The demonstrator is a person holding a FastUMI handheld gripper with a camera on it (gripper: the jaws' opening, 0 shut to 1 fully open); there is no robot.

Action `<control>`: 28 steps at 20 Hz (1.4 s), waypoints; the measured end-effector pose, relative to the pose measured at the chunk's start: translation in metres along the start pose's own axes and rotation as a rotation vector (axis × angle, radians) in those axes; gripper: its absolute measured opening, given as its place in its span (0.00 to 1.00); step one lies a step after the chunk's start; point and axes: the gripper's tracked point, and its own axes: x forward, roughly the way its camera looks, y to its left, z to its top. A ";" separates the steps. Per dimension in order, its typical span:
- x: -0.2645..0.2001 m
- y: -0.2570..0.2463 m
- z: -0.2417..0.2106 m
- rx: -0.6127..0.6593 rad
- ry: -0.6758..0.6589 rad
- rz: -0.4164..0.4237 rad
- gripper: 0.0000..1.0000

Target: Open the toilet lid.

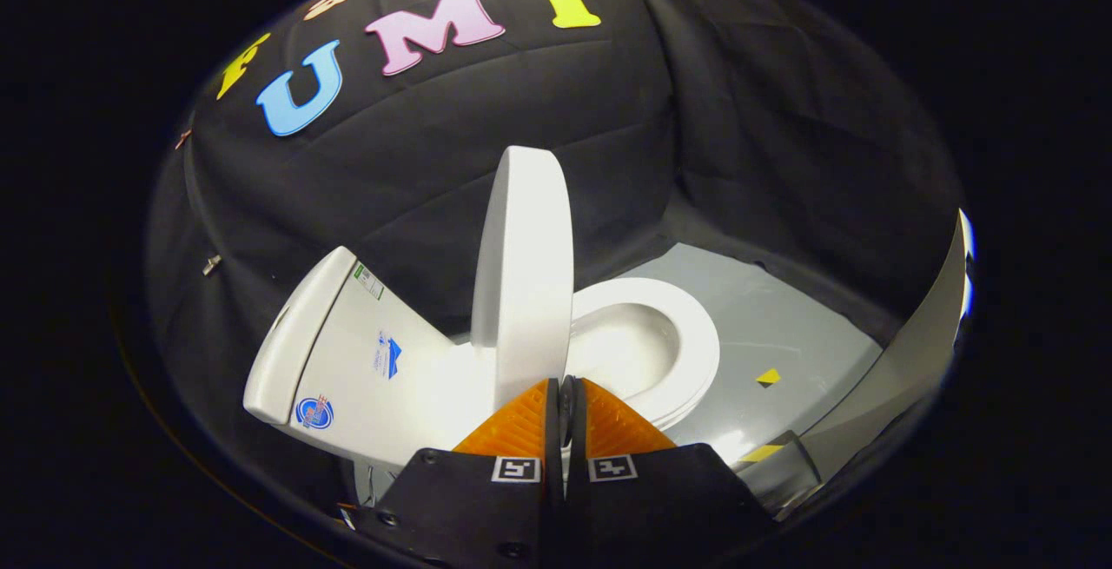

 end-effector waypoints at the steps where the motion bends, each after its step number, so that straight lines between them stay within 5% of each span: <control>1: -0.003 0.008 0.002 -0.025 -0.017 -0.008 0.06; 18: -0.042 0.161 -0.002 -0.415 -0.231 -0.058 0.06; 28: -0.038 0.215 -0.026 -0.499 -0.236 0.001 0.07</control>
